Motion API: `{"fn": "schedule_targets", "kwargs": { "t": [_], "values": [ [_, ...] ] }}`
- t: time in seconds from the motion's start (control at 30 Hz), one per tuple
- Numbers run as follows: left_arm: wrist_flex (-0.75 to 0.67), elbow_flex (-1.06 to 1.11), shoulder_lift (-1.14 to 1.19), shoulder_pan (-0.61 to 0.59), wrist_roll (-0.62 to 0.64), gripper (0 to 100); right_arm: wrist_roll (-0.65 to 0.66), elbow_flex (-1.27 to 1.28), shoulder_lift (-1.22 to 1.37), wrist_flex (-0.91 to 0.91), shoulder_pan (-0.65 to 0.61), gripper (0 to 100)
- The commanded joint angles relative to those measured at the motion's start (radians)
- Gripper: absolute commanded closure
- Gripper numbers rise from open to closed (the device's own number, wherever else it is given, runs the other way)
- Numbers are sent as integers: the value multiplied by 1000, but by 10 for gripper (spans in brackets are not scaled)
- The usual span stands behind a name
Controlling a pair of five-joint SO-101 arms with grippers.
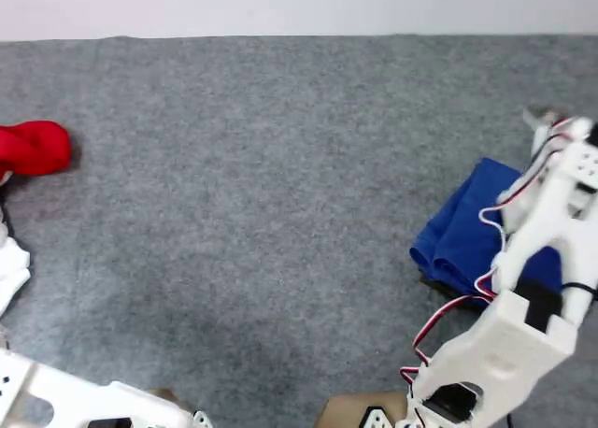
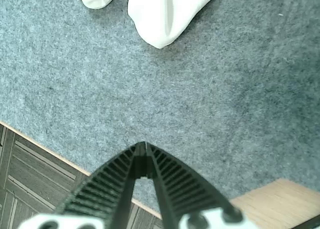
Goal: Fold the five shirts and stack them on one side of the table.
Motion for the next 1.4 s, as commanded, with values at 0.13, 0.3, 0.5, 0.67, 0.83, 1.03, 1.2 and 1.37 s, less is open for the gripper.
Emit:
{"fn": "schedule_targets", "kwargs": {
  "t": [0.13, 0.3, 0.5, 0.67, 0.83, 1.03, 1.2, 1.37],
  "values": [
    [-11, -41, -25, 6, -9, 995, -57, 178, -97, -90, -50, 988],
    [-12, -111, -25, 9, -6, 995, -58, 51, -260, 33, -137, 988],
    [-124, -154, 37, 28, -6, 989, -126, 114, -464, 42, -295, 988],
    [-193, -237, 267, 81, -9, 923, -155, 293, -565, 42, -375, 988],
    [-198, -400, 522, 135, -11, 824, -204, 405, -619, 42, -378, 988],
    [-247, -605, 818, 152, -18, 750, -204, 497, -657, 44, -375, 989],
    [-255, -760, 1051, 152, -98, 746, -204, 509, -679, 44, -377, 989],
    [-255, -895, 1277, 167, -106, 746, -204, 509, -690, 44, -377, 987]
  ]
}}
